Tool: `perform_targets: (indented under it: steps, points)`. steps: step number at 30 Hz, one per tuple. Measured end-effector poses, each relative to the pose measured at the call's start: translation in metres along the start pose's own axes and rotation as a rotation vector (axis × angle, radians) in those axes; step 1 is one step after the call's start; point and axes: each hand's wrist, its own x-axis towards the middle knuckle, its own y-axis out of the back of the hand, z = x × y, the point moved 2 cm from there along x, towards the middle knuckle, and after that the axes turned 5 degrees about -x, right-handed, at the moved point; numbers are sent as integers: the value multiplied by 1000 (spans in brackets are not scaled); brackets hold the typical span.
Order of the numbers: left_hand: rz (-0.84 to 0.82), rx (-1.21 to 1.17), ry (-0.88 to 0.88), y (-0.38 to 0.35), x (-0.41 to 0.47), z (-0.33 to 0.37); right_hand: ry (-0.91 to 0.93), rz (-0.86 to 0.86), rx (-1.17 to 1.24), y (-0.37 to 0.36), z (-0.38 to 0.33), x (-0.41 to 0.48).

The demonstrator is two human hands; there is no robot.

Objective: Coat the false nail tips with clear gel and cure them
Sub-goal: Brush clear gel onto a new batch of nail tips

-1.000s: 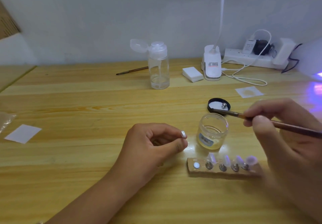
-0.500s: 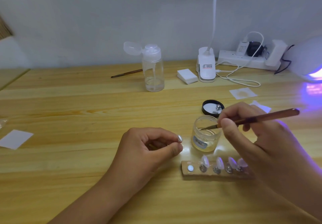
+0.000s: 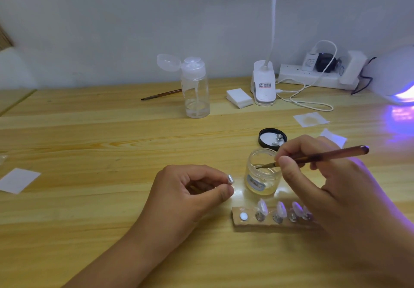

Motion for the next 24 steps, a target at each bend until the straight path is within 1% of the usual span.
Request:
perform_targets:
  steps: [5,12,17,24]
  points:
    - [2,-12,4,-1,0,1,34,116,40,6,-3,1]
    - [2,-24,-1,-1,0,1,58,215,71,15,-7,-2]
    - [1,-28,1,-1,0,1,58,256,71,18,-10,-4]
    - [3,-19,3,-1,0,2,53,266,143,18,-4,-4]
